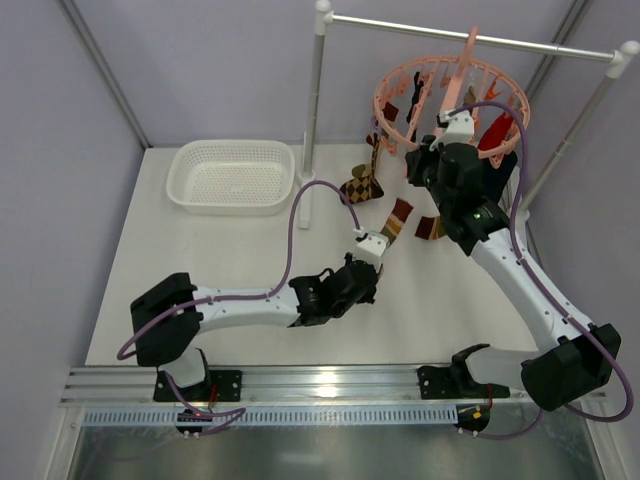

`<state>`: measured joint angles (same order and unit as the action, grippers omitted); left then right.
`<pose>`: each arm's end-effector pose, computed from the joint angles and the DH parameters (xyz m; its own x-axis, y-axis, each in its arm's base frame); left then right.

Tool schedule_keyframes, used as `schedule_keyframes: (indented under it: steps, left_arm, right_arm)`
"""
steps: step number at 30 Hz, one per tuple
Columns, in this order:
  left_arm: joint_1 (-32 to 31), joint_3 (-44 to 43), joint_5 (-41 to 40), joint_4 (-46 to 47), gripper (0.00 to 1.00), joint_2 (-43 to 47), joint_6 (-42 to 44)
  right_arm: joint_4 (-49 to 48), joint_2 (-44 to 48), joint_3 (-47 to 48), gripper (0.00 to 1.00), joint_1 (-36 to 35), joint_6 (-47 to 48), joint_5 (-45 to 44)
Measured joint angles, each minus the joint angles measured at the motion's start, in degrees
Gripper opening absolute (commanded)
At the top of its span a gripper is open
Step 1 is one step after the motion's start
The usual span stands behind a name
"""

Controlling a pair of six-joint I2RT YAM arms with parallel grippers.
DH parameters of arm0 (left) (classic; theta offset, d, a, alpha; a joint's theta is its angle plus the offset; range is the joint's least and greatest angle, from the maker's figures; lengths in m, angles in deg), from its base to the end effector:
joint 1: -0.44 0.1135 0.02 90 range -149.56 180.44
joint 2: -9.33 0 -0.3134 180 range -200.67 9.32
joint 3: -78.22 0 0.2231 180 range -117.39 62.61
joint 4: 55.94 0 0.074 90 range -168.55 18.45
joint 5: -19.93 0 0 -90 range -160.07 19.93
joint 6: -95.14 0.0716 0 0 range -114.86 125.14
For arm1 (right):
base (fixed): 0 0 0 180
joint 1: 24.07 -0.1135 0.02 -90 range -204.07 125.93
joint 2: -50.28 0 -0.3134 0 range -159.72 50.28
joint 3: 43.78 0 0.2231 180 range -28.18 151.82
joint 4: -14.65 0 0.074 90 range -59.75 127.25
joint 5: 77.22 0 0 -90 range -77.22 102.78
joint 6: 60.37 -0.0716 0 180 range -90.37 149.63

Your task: Remove the socks clipped to the hanger

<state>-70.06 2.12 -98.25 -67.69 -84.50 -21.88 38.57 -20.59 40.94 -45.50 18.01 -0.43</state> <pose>0.1563 -0.3401 0.2908 -0.4615 0.1035 -0.8811 0.5433 0.8181 -0.1884 0.2623 0.0854 0.4379 -0.1889 0.1365 -0.9725 -0.1105 0.9810 0.1592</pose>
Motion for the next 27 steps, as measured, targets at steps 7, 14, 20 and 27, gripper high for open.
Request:
schedule_keyframes:
  steps: [7,14,20,27]
  left_arm:
    - [-0.44,0.63,0.35,-1.05,0.0,0.35,-0.02]
    - [-0.46,1.86,-0.55,-1.7,0.0,1.46,0.0]
    - [-0.33,2.27,-4.28,-3.5,0.0,4.92,1.05]
    - [6.29,6.12,-3.78,-3.72,0.0,13.6,1.99]
  right_arm:
    - [-0.61,-0.55,0.0,0.04,0.11,-0.33,-1.53]
    - [-0.59,-0.66,0.0,0.42,0.11,-0.55,-1.86]
    - [-0.5,0.02,-1.07,0.73,-0.13,-0.11,-1.68]
    - [-1.01,5.77,-8.07,0.76,-0.11,-0.35,-1.86]
